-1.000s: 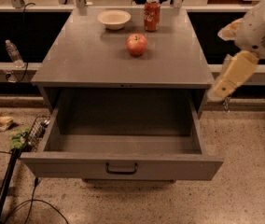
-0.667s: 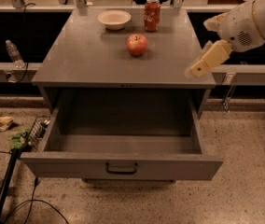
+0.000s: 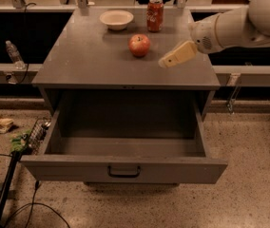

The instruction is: Place apple into top drawer

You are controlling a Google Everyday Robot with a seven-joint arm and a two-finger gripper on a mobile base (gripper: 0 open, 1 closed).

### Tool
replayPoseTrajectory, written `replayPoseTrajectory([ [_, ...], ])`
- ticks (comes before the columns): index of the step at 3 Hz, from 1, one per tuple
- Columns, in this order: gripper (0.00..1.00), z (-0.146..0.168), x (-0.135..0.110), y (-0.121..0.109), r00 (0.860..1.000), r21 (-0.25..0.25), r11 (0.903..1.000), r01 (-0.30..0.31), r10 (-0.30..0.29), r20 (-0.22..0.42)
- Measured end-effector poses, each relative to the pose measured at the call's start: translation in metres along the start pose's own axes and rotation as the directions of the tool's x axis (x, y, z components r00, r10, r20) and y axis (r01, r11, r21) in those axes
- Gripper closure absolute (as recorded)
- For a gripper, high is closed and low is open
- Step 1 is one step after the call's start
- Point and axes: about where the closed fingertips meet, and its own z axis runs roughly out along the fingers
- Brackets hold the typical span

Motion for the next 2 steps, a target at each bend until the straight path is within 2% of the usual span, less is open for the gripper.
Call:
replayPoseTrajectory([
  [1,0.0,0.01,-0.0009,-0.0083,0.999,0.024,0.9991,-0.034,0.033,0.017],
  [2,0.0,0.0108,-0.0009,-0.0084,0.999,0.024,0.9991,-0.034,0.034,0.018],
])
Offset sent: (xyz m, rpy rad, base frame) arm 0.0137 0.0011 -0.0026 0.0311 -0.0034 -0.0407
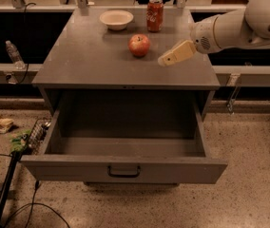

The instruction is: Place apple into top drawer

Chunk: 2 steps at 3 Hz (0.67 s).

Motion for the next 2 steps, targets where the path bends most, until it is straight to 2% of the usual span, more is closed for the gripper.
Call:
replayPoseTrajectory([
  [1,0.0,0.033,-0.001,-0.003,0.999,-0.002,0.9998,-0.018,0.018,0.029],
  [2,0.0,0.075,-0.007,-0.005,0.999,-0.031,0.999,-0.031,0.032,0.044],
])
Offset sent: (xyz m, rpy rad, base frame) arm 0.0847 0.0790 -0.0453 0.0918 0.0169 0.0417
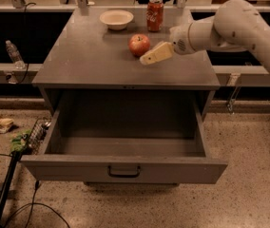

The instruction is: Place apple into top drawer

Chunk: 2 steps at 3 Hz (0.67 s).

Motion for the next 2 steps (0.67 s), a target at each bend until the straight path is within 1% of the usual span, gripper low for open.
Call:
replayPoseTrajectory([
  [1,0.0,0.032,-0.009,-0.007,1.0,-0.014,0.9999,-0.002,0.002,0.017],
  [2,0.0,0.056,-0.02,-0.014,0.999,-0.02,0.9998,-0.004,0.005,0.044],
])
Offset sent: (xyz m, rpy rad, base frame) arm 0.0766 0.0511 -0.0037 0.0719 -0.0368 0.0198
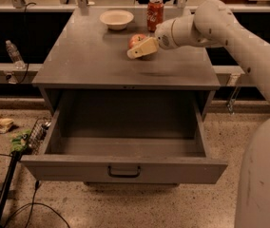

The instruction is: Place apple into top drawer

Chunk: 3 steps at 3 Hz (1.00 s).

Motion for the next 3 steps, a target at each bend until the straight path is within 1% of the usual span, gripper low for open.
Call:
replayPoseTrajectory([
  [1,0.0,0.023,-0.001,-0.005,1.0,-0.016,0.9996,-0.022,0.023,0.012],
  [2,0.13,0.039,0.008,-0.006,0.999,-0.034,0.9985,-0.044,0.044,0.01],
  [3,0.45,0.047,0.017,-0.004,0.998,-0.055,0.9968,-0.058,0.059,0.008],
])
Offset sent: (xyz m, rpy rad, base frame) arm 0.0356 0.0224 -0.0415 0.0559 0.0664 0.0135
